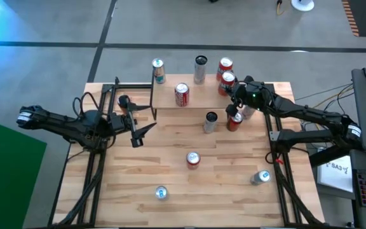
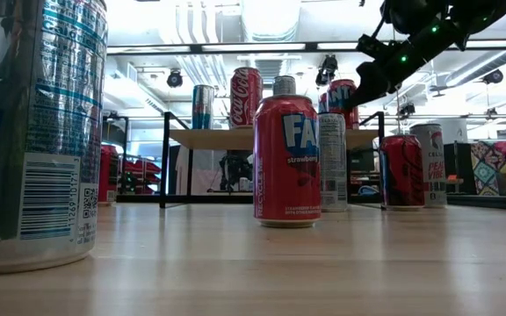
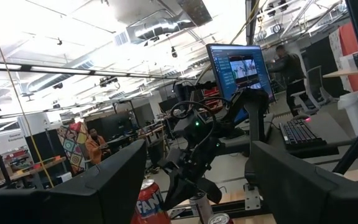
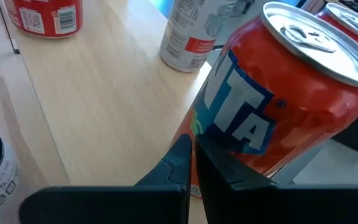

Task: Place canned beverage on shelf
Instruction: Put the bottom red soda can on the shelf

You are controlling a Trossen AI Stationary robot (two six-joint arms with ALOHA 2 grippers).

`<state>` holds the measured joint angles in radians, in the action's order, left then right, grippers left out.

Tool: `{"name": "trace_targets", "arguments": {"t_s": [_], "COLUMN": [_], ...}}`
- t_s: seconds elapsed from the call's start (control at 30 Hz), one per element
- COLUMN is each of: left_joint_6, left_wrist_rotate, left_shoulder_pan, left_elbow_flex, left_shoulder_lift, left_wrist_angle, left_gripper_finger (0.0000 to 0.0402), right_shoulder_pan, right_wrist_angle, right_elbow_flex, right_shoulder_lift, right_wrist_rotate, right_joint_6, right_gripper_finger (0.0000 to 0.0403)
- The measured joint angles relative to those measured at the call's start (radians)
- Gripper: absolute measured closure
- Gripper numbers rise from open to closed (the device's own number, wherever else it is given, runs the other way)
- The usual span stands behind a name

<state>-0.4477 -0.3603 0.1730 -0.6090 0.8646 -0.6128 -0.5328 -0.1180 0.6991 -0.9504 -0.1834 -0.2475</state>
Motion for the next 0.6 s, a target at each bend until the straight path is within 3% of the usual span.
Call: {"name": "trace_targets", "arguments": {"t_s": [0.6], "left_joint_6": [0.000], "left_wrist_rotate": [0.000], "left_shoulder_pan": [0.000], "left_elbow_flex": [0.000], "left_shoulder_lift": [0.000], "left_wrist_angle": [0.000], "left_gripper_finger": [0.0127], "right_shoulder_pan": [-0.019], "right_wrist_angle": [0.038], "right_elbow_flex": [0.000], "right_shoulder_lift": [-0.021], "right_wrist_rotate": [0.001], "right_joint_6": [-0.007], "right_gripper_finger": [0.0390]}}
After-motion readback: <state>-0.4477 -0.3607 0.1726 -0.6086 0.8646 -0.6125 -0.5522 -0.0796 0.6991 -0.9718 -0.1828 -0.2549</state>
